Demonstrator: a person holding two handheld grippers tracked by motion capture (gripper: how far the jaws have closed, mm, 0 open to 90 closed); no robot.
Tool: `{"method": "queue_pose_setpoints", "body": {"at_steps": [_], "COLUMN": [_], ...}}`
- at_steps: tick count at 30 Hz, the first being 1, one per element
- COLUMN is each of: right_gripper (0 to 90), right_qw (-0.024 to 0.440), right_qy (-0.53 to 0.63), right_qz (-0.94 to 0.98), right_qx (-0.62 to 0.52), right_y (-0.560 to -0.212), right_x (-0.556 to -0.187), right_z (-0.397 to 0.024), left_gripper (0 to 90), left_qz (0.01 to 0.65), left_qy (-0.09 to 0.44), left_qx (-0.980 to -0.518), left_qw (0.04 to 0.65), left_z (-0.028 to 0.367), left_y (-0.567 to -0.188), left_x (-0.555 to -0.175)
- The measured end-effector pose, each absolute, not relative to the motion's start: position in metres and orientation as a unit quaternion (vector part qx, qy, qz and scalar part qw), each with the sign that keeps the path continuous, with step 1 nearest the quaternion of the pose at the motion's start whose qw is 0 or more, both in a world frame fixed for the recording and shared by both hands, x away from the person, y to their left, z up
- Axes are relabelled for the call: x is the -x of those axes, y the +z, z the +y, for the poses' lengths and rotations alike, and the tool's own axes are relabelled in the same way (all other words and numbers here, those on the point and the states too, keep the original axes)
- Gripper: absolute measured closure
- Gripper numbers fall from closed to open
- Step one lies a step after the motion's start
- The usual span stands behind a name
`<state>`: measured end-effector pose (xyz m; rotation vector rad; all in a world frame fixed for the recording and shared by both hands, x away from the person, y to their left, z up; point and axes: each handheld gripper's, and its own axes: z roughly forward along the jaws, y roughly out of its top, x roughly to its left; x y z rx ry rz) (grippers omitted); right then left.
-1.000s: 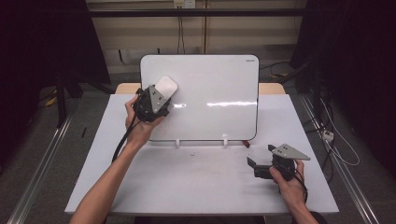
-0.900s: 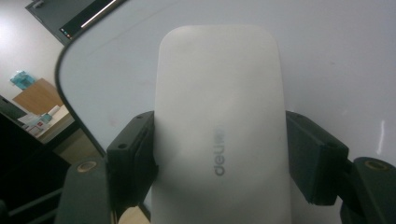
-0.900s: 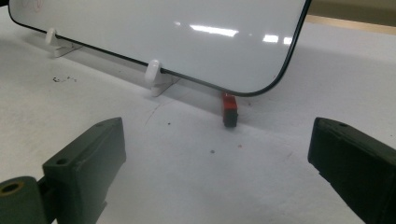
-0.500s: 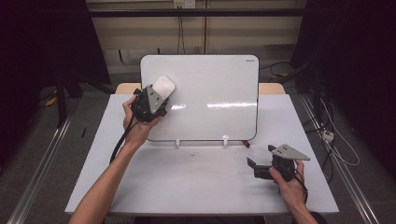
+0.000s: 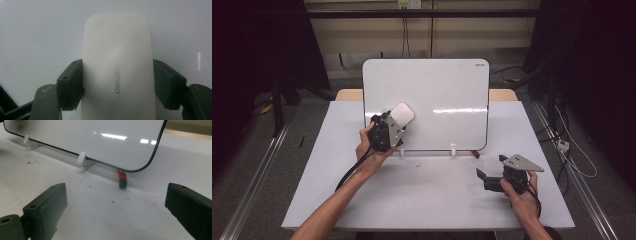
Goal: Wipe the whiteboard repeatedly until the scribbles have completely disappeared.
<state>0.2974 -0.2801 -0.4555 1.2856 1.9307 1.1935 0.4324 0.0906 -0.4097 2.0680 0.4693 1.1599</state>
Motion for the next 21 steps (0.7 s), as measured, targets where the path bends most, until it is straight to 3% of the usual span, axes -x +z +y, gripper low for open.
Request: {"method": "queue_pose_setpoints", "body": {"at_steps": [5,16,21], "right_gripper": [4.1,4.1,4.1], "right_qw": [0.262,0.262,0.263], "right_qy": [0.442,0.441,0.440], "right_qz": [0.715,0.713,0.712], "right_qx": [-0.475,-0.478,-0.479], "right_y": [-0.455,-0.456,-0.456], "right_x": [-0.297,-0.298,-0.297], "right_z": [-0.280,-0.282,-0.283], "left_gripper": [31.1,31.1,31.1], "left_qz": [0.174,0.223,0.224], "left_qy": [0.446,0.457,0.464], "left_qx": [-0.804,-0.782,-0.775], "left_qw": [0.352,0.362,0.366], "left_z": [0.094,0.120,0.120], "left_y": [-0.404,-0.365,-0.370], "left_x": [-0.438,-0.474,-0.470]}}
